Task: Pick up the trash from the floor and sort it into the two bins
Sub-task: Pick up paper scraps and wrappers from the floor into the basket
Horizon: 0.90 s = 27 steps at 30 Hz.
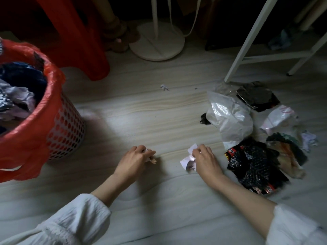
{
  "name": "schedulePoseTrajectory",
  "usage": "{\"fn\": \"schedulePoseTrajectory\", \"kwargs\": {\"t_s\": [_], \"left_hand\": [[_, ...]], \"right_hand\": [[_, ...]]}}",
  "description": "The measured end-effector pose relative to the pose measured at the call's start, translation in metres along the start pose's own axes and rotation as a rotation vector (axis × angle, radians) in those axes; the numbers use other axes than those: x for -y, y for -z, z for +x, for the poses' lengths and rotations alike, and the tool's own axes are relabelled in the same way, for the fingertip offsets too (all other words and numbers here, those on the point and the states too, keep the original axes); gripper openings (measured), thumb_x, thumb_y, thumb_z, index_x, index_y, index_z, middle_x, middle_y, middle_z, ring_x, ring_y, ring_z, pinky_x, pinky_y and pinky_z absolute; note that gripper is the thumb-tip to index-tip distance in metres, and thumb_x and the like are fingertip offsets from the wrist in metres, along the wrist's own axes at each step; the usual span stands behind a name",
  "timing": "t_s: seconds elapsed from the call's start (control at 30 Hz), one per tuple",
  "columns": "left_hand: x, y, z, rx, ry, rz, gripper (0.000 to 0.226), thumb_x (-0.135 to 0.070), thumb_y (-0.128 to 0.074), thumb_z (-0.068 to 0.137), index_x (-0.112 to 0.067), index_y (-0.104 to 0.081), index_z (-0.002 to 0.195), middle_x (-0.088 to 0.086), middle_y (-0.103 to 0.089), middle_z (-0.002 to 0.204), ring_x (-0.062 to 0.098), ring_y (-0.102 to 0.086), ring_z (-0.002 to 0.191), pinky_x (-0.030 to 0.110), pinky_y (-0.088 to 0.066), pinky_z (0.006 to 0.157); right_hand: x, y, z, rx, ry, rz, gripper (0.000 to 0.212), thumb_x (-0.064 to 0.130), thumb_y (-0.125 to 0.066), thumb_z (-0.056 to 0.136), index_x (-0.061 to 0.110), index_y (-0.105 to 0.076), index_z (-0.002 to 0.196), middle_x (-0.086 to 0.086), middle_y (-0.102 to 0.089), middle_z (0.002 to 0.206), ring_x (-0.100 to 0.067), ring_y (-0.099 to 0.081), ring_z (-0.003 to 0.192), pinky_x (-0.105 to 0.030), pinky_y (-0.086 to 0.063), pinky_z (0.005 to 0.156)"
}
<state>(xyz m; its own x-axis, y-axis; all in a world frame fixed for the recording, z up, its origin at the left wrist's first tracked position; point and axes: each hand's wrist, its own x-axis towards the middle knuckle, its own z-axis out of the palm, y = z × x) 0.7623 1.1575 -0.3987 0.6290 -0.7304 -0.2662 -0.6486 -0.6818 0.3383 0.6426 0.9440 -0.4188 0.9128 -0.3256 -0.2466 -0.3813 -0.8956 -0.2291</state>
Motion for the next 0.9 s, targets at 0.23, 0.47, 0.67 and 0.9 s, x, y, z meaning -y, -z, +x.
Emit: {"fn": "schedulePoseTrajectory", "kwargs": {"t_s": [0.23,0.47,0.67,0.9], "left_hand": [[0.006,0.012,-0.019,0.020,-0.022,0.007,0.039,-0.015,-0.051,0.091,-0.030,-0.054,0.127,0.003,-0.053,0.119,0.025,-0.050,0.109,0.031,-0.043,0.075],[0.011,0.017,-0.028,0.072,0.003,0.013,0.037,-0.025,-0.051,0.092,-0.031,-0.051,0.129,0.000,-0.050,0.122,0.022,-0.049,0.112,0.034,-0.048,0.074],[0.012,0.013,-0.032,0.094,-0.016,0.012,0.039,-0.023,-0.052,0.091,-0.029,-0.052,0.129,0.002,-0.051,0.123,0.025,-0.047,0.115,0.035,-0.047,0.077],[0.019,0.005,-0.039,0.086,-0.042,-0.012,0.041,-0.012,-0.051,0.088,-0.028,-0.056,0.126,0.004,-0.053,0.119,0.027,-0.052,0.109,0.038,-0.050,0.075]], "right_hand": [[0.004,-0.013,-0.030,0.078,-0.150,0.286,0.016,-0.006,-0.051,0.084,0.002,-0.064,0.091,-0.012,-0.052,0.107,-0.029,-0.055,0.097,-0.032,-0.042,0.080],[-0.003,0.008,-0.031,0.018,-0.042,0.206,0.026,0.017,-0.055,0.088,0.009,-0.056,0.113,-0.006,-0.050,0.119,-0.024,-0.047,0.114,-0.028,-0.036,0.089],[0.000,0.002,-0.047,0.251,0.137,-0.118,0.077,0.048,-0.060,0.080,0.026,-0.025,0.145,0.000,-0.018,0.151,-0.019,-0.015,0.139,-0.030,-0.019,0.110],[0.005,-0.008,-0.035,0.120,0.173,-0.019,0.033,0.009,-0.062,0.082,0.012,-0.059,0.115,-0.009,-0.051,0.118,-0.030,-0.047,0.112,-0.036,-0.043,0.089]]}}
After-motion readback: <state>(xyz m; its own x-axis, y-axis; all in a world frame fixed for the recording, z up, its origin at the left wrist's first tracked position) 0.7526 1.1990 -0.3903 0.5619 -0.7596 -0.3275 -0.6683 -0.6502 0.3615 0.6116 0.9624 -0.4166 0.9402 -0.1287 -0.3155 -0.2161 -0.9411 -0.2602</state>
